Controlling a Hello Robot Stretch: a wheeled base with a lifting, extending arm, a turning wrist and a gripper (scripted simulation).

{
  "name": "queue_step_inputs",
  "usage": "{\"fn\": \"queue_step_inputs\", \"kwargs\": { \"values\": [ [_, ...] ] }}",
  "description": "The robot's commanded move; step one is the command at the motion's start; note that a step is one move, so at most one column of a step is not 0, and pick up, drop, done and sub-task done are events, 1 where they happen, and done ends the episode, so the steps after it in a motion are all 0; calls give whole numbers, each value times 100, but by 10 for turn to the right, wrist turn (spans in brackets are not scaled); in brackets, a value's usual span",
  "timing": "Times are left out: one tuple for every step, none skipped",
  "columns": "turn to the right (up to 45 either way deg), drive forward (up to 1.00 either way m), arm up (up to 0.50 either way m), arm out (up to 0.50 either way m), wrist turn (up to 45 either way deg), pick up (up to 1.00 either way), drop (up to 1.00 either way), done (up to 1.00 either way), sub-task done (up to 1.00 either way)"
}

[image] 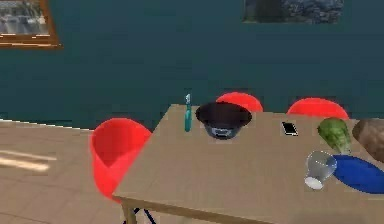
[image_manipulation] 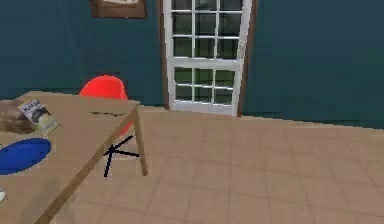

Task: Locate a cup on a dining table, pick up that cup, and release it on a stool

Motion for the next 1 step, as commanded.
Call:
{"fn": "queue_step_inputs", "kwargs": {
  "values": [
    [-450, 0, 0, 0, 0, 0, 0, 0, 0]
  ]
}}
